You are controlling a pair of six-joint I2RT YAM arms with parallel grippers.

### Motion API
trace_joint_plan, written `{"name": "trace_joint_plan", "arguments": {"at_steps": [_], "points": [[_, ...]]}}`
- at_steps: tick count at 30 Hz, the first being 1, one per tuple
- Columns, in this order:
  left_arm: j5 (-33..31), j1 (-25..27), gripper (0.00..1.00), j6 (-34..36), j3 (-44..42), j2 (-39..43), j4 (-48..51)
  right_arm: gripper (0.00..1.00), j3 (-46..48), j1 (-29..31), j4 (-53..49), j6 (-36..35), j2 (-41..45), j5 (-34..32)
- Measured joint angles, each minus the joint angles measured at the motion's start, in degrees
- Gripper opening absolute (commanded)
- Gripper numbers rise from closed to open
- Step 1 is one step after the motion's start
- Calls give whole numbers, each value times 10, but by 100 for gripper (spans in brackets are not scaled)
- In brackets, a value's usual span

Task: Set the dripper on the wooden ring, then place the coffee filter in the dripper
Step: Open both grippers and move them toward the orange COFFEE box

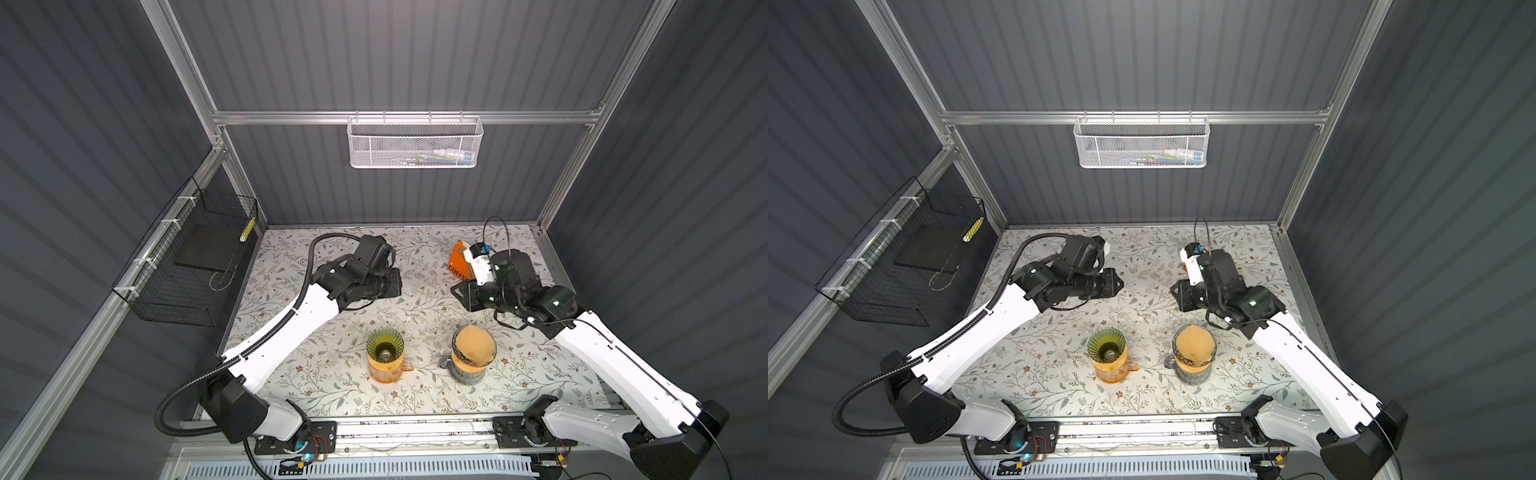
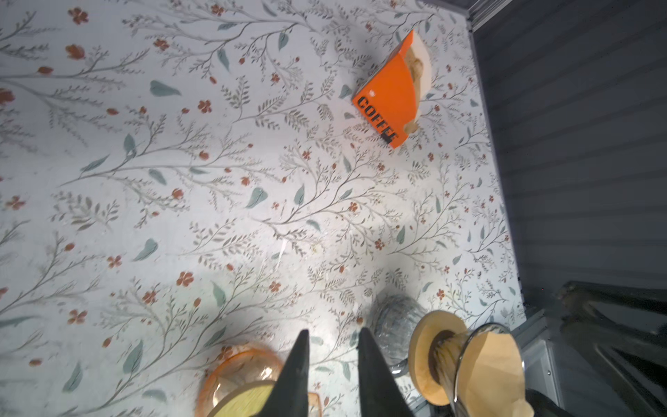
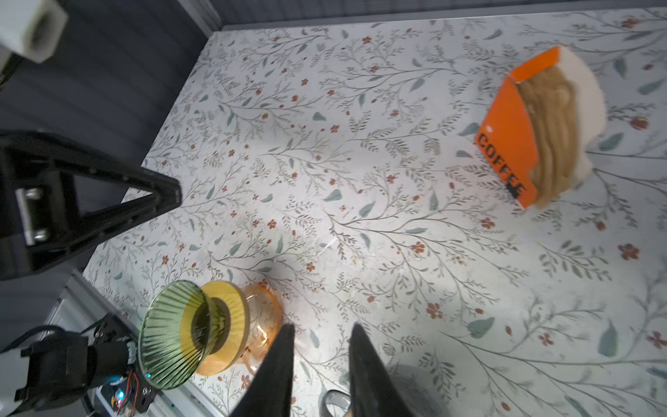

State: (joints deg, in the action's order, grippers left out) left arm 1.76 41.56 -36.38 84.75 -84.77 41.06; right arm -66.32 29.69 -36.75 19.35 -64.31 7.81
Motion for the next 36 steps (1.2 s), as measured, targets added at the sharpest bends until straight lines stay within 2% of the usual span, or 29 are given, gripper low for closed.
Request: {"name": "trace_joint_plan", "arguments": {"at_steps": [7, 12, 17, 22, 31, 36], "points": [[31, -12, 25, 6, 50, -72, -48, 28, 12, -143, 5, -36, -30, 56], [70, -38, 25, 6, 48, -91, -85, 26, 12, -193, 17, -59, -79, 69], [123, -85, 24, -9, 31, -106, -142, 25, 8, -216, 23, -78, -137, 69], [176, -123, 24, -21, 16, -131, -184, 24, -10, -224, 21, -100, -186, 42], [231, -152, 24, -22, 16, -160, -217, 18, -51, -245, 28, -111, -253, 29], [245, -166, 24, -23, 8, -160, -236, 18, -75, -250, 33, -110, -304, 29]]}}
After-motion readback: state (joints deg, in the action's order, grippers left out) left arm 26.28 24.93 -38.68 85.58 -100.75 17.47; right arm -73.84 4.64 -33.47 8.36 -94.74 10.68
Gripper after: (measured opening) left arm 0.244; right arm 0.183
